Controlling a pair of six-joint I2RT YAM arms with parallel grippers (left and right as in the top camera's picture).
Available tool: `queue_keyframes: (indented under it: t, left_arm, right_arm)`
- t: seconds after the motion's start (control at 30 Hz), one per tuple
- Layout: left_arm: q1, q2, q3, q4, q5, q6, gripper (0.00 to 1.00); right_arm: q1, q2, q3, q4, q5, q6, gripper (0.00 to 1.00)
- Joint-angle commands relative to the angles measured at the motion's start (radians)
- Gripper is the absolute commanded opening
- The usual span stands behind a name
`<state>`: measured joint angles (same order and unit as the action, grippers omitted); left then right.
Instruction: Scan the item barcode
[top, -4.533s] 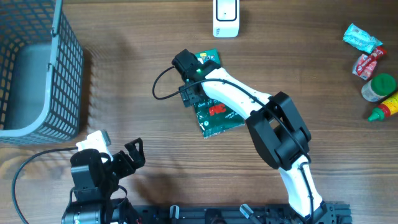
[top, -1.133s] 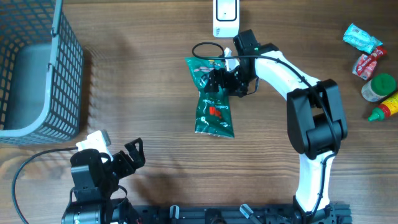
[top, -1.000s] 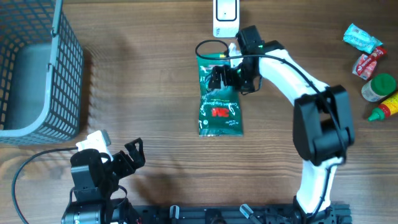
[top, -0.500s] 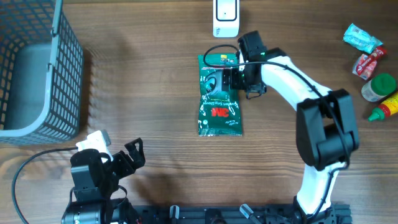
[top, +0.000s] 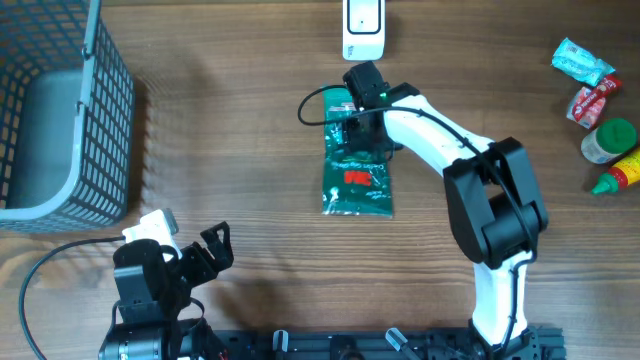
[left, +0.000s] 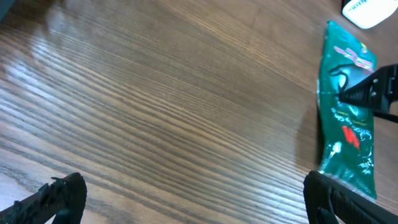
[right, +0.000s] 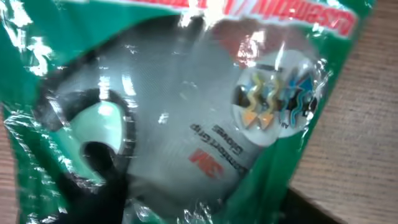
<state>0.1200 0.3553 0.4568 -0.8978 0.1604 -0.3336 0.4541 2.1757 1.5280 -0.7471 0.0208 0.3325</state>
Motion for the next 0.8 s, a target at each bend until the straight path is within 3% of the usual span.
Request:
queue_keyframes:
  t: [0.0, 0.13, 0.33, 0.53, 0.77]
  left_arm:
    - [0.006, -0.005, -0.005, 0.002, -0.01, 0.013, 1.0]
    - [0.007, -0.005, -0.005, 0.002, -0.009, 0.013, 1.0]
    - [0.007, -0.005, -0.005, 0.002, -0.01, 0.013, 1.0]
    - [0.007, -0.005, -0.005, 0.002, -0.009, 0.013, 1.0]
    - [0.006, -0.005, -0.005, 0.002, -0.01, 0.013, 1.0]
  right_arm:
    - [-0.006, 0.265, -0.097, -0.08, 0.0, 0.011, 0.04]
    - [-0.011, 0.253, -0.081, -0.102, 0.002, 0.016, 0.04]
    - [-0.013, 0.1, 0.038, -0.24, 0.138, 0.195, 0.04]
    - [0.055, -0.131, 0.046, -0.268, 0.589, 0.225, 0.04]
    - [0.23, -0.344, 0.046, -0.259, 1.07, 0.249, 0.04]
